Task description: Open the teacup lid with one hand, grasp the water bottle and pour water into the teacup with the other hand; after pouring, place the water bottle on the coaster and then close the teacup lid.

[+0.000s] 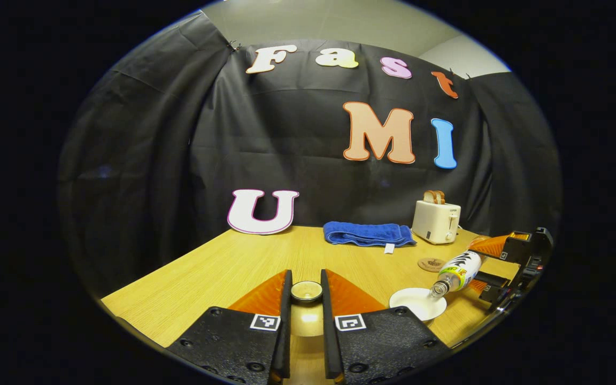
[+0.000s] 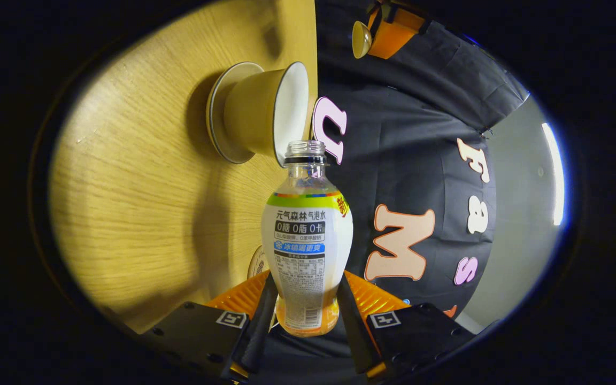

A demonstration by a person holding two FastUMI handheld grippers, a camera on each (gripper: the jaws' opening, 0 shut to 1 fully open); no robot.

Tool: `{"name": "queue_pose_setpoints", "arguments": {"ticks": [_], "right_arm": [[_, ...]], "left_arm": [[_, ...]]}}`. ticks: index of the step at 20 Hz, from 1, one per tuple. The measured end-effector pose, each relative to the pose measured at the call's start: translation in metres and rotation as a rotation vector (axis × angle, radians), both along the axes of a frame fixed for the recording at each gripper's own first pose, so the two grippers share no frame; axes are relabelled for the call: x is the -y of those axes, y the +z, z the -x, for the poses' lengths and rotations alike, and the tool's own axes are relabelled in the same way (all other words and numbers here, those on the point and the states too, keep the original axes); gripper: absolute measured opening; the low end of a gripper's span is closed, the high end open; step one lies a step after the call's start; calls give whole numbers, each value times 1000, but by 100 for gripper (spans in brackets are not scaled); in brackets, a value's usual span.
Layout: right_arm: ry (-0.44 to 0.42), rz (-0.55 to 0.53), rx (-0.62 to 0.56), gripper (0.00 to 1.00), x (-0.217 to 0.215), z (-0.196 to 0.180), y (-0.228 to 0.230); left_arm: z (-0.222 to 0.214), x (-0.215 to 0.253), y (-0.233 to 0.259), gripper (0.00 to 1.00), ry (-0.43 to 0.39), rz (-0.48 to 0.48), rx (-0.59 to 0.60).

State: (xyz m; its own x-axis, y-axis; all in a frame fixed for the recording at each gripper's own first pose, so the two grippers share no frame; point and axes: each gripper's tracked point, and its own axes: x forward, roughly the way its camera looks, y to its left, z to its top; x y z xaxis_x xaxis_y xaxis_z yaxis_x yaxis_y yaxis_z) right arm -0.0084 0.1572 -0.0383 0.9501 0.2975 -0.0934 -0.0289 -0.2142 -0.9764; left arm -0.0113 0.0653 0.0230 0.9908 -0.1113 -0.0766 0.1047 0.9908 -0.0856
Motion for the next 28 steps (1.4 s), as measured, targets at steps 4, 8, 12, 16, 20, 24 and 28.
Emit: {"name": "queue_pose_setpoints", "arguments": {"ticks": [4, 8, 12, 16, 20, 24, 28], "right_arm": [[16, 60, 25, 69, -3, 0, 6], [33, 99, 45, 67, -7, 2, 10], [61, 156, 75, 68, -12, 2, 16], [90, 221, 110, 67, -20, 0, 26], [104, 256, 118, 67, -18, -1, 32], [119, 277, 120, 68, -23, -3, 39], [116, 273, 115, 68, -23, -10, 47]], "left_arm": [[1, 2, 2, 23, -8, 3, 2], [3, 4, 3, 23, -15, 6, 2], [3, 5, 5, 22, -18, 7, 7], [4, 6, 5, 22, -20, 11, 6], [6, 8, 7, 22, -27, 13, 7], [5, 9, 6, 22, -32, 19, 4], [5, 10, 7, 23, -32, 17, 5]]}}
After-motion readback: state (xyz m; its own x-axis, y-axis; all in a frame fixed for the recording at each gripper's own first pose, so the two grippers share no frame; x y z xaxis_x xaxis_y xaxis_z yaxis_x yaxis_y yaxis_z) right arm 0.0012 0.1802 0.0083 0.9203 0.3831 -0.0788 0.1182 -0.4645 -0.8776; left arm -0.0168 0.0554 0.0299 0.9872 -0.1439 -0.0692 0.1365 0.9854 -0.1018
